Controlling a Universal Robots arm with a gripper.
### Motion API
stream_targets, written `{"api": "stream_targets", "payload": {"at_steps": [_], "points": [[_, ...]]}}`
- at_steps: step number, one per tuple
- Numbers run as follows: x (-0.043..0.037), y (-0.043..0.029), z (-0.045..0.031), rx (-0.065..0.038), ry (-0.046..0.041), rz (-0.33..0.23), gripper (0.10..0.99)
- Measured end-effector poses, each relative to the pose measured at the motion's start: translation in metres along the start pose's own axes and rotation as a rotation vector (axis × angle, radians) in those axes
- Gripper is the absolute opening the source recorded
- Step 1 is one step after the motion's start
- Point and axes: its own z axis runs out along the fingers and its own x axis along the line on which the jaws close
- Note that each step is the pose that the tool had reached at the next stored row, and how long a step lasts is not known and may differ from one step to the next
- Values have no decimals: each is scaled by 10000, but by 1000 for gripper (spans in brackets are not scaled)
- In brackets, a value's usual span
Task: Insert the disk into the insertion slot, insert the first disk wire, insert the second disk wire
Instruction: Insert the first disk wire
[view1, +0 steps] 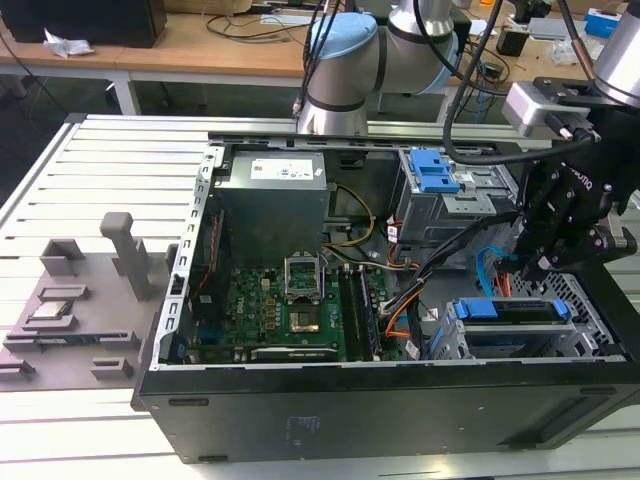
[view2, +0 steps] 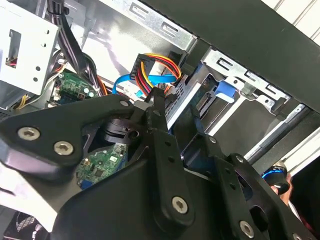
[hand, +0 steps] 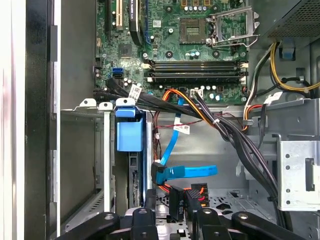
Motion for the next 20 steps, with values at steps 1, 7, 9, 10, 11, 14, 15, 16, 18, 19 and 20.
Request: {"api": "stream_targets", "payload": {"at_steps": [1, 7, 9, 10, 11, 14, 15, 16, 18, 19, 20], "points": [[0, 0, 0, 0, 0, 0, 361], [0, 0, 1, 1, 0, 0, 169], [6, 0, 2, 0, -1, 1, 169], [30, -1, 3, 1, -1, 0, 169], [65, -1, 4, 0, 0, 0, 169], [236, -6, 15, 0, 0, 0, 169], [252, -9, 19, 0, 1, 1, 169], [260, -18, 33, 0, -3, 0, 169], [273, -45, 64, -1, 0, 0, 169], [276, -49, 69, -2, 0, 0, 169], [281, -53, 76, -2, 1, 1, 169]]}}
